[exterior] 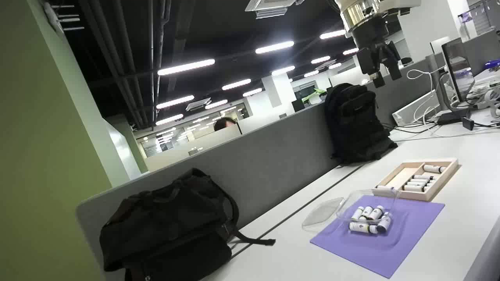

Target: Move the bottle from the top compartment of the box into the bowl

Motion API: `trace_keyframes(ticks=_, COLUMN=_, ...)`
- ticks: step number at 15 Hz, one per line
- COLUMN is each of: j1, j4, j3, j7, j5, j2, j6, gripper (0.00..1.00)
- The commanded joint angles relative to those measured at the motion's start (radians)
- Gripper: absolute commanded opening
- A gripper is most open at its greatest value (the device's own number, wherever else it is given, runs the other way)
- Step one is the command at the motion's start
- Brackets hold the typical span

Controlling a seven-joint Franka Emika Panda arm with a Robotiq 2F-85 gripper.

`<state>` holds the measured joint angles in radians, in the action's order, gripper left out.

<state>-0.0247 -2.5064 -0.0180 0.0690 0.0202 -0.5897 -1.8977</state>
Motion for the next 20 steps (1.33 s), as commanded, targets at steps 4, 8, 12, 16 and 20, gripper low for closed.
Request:
trace_keyframes(ticks=4, j1=0.014, j4=0.002, j3=0.012, j7=-0.006, j5=-0.007, j2=0.002, j6=0.002, gripper=1.0)
trace_keyframes(ticks=8, j1=0.014, j4=0.002, j3=0.012, j7=-0.006, j5=-0.007, j2=0.002, j6=0.002, gripper=1.0)
trace_keyframes(ticks=12, j1=0.014, j4=0.002, j3=0.012, j7=-0.006, j5=-0.007, j2=0.002, j6=0.002, gripper=1.0)
trace_keyframes(ticks=16, j1=0.014, j4=0.002, j3=0.012, j7=-0.005, j5=-0.007, j2=0.002, j6=0.002, gripper=1.0)
trace_keyframes(ticks=20, j1=0.005, j4=-0.003, j3=0.011, j7=-0.014, j5=-0.015, j2=0.016, j6=-0.033, gripper=1.0)
